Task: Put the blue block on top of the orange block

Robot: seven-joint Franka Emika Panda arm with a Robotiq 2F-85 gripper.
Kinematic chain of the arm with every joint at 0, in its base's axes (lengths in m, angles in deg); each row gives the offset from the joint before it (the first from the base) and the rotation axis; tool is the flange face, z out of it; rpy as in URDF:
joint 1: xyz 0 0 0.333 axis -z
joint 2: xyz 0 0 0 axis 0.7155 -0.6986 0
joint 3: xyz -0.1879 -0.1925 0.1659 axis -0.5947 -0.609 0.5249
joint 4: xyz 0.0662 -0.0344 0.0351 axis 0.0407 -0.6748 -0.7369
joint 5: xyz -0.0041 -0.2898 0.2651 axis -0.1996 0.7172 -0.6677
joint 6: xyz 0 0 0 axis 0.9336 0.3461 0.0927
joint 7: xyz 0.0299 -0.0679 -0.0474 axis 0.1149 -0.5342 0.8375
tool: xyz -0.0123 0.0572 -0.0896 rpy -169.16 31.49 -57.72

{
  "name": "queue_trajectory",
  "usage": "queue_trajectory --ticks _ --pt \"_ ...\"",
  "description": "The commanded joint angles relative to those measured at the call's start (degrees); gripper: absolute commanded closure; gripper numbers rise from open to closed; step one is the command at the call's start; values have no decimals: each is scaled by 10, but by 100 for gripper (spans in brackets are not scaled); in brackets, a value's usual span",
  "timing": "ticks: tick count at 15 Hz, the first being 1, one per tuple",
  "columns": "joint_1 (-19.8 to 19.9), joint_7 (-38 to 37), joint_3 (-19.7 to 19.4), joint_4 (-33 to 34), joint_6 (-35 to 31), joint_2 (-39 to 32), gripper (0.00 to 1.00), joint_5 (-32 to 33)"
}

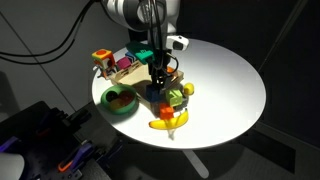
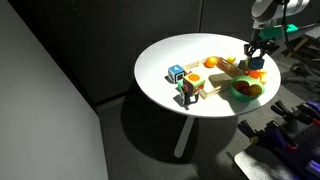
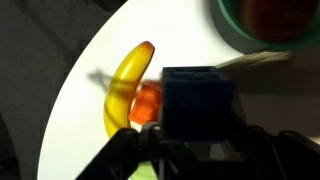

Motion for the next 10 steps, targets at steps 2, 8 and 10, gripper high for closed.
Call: queue_trajectory --ticks 2,8,10 --pt "7 0 1 20 -17 -18 68 6" --pt "11 4 2 36 -27 -36 68 2" --pt "13 3 2 43 -26 -41 68 1"
